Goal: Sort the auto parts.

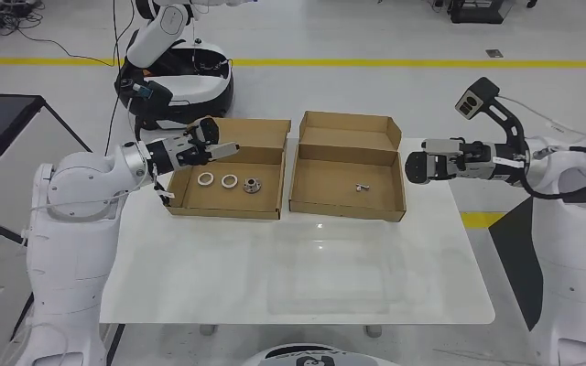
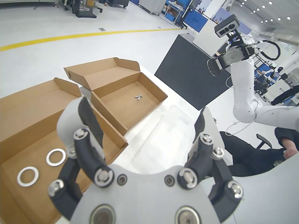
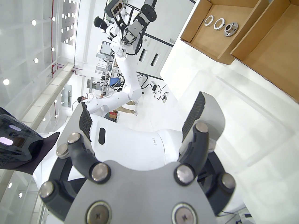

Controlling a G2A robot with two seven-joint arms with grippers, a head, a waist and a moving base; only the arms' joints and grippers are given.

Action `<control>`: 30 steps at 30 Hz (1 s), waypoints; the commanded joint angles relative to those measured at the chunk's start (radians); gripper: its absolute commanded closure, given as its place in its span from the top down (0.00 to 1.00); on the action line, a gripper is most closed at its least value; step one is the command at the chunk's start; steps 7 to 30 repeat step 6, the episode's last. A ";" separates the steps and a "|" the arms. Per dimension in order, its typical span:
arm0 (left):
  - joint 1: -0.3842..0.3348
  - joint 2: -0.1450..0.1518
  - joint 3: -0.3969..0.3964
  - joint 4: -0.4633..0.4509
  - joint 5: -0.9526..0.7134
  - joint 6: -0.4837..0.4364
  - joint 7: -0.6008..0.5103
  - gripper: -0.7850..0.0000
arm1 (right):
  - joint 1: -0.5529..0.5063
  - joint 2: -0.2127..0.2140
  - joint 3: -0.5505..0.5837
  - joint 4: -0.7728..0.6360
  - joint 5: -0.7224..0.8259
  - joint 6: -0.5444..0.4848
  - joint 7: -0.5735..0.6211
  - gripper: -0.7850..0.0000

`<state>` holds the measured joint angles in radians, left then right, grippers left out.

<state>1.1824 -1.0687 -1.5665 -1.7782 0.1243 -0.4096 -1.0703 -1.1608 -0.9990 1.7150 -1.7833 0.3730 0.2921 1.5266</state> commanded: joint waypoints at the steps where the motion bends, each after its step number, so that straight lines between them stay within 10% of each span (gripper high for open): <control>1: 0.000 0.000 0.000 0.000 0.000 0.000 0.000 1.00 | 0.000 0.000 0.000 0.000 0.000 0.000 0.000 1.00; 30: 0.000 0.000 0.000 0.000 0.000 0.000 0.000 1.00 | 0.000 0.000 0.000 0.000 0.000 0.000 0.000 1.00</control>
